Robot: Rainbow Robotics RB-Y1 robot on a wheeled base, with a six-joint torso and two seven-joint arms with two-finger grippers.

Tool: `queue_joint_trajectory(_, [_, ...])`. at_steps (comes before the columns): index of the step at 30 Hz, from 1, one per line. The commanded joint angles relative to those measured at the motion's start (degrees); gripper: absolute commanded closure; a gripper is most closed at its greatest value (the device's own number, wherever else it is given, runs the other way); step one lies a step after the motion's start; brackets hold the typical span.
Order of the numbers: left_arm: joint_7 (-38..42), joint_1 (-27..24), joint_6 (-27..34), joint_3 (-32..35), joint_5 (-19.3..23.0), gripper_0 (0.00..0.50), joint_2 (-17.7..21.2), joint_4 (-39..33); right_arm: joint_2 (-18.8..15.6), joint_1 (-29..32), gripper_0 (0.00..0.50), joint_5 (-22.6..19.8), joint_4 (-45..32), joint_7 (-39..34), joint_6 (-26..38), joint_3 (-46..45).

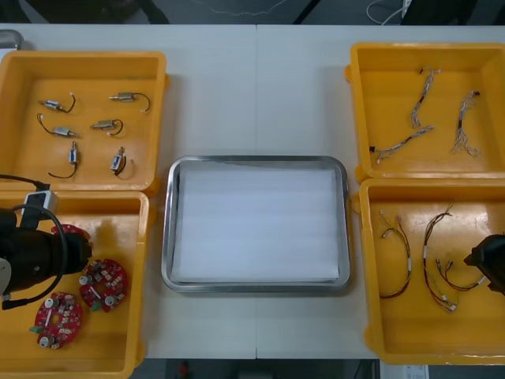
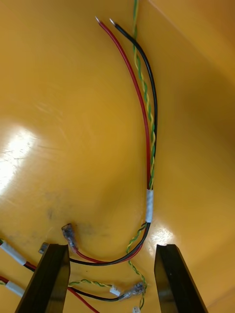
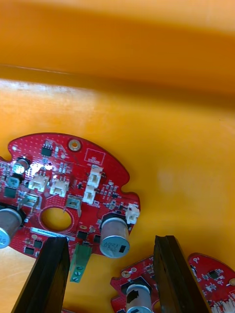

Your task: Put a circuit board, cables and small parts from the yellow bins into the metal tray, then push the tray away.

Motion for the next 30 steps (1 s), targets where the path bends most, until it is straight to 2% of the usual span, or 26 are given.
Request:
queue_joint_trajectory(1, [0.1, 1.2, -1.0, -1.2, -1.1, 0.000, -0.8, -0.2, 1.7, 2.2, 0.000, 0.2, 1.3, -1.2, -1.6, 0.6])
queue_joint_trajectory(5, [0.2, 1.2, -1.6, -1.3, -1.2, 0.000, -0.8, -0.1, 1.7, 4.1, 0.000, 0.2, 2.7, -1.2, -6.0, 1.5])
queue_joint_trajectory(16, [0.4, 1.0, -4.6, -3.5, -3.2, 0.000, -0.8, 1.6, 1.7, 4.3, 0.000, 0.2, 5.5, -1.4, -8.1, 2.2])
queue_joint_trajectory(26, [0.4, 0.8, -4.8, -3.5, -2.7, 0.000, -0.8, 2.2, 1.7, 4.3, 0.000, 0.6, 5.5, -2.9, -8.1, 3.2])
queue_joint_trajectory(27, [0.4, 0.8, -4.9, -3.5, -2.7, 0.025, -0.8, 2.1, 1.7, 4.3, 0.000, 0.5, 5.6, -3.1, -7.9, 3.2])
queue_joint_trajectory(29, [0.4, 0.8, -4.9, -3.5, -2.7, 0.343, -0.8, 2.1, 1.6, 4.3, 0.000, 0.6, 5.5, -3.3, -7.5, 3.3])
queue_joint_trajectory(30, [0.5, 0.8, -4.9, -3.5, -2.7, 0.435, -0.8, 2.1, 1.7, 4.3, 0.000, 0.6, 5.5, -3.3, -7.4, 3.3])
